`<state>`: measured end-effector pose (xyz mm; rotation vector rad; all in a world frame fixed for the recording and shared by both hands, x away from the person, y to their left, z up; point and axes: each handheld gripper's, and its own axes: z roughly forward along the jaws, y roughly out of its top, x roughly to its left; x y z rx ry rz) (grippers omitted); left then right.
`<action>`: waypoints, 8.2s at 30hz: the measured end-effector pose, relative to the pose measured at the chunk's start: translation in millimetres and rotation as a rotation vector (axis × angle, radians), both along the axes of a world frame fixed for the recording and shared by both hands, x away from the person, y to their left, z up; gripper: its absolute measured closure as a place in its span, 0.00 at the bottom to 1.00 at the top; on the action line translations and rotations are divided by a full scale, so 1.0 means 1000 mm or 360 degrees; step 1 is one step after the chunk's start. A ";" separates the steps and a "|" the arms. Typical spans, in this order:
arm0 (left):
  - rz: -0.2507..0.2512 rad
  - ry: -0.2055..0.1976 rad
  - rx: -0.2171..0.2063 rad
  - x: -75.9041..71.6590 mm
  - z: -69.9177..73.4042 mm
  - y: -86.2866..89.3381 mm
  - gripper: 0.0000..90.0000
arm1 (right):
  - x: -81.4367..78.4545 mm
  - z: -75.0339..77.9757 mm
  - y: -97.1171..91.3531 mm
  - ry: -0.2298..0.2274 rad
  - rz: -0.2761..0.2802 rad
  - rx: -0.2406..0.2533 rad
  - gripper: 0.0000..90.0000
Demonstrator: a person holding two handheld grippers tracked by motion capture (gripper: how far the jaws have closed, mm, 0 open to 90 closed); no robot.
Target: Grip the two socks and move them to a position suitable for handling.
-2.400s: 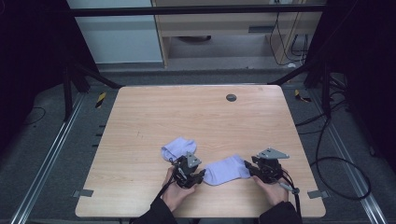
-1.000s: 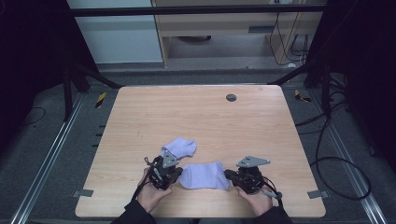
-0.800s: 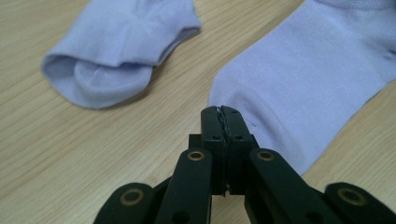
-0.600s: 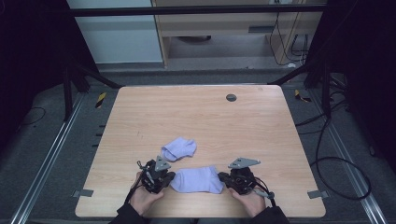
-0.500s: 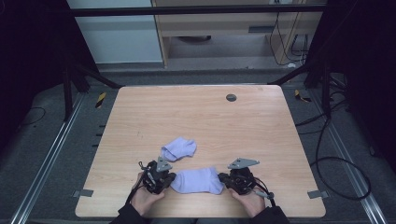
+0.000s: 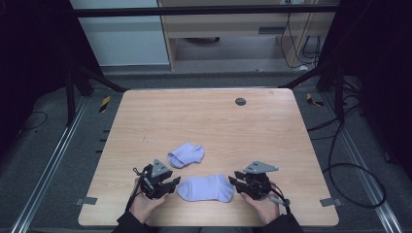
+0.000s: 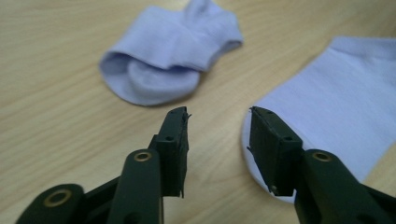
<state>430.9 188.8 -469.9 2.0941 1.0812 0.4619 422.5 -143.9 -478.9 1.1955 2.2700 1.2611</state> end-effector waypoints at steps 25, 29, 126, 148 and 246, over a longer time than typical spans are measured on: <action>0.0276 -0.0054 -0.0024 0.053 -0.011 0.012 0.59 | 0.089 0.035 0.043 -0.0200 0.0185 -0.0021 0.57; 0.0275 -0.0065 -0.0033 0.056 -0.012 0.013 0.59 | 0.104 0.028 0.054 -0.0172 0.0234 -0.0063 0.58; -0.0240 -0.0017 0.0140 0.049 -0.021 -0.027 0.89 | 0.120 0.020 0.051 -0.0118 0.0121 0.0047 0.64; 0.0133 0.0072 0.0019 0.046 -0.024 -0.026 0.63 | 0.159 0.003 0.054 -0.0041 0.0108 -0.0111 0.67; 0.0021 0.0085 -0.0022 0.059 -0.009 -0.029 0.98 | 0.080 -0.011 0.006 0.0064 0.0012 -0.0059 0.97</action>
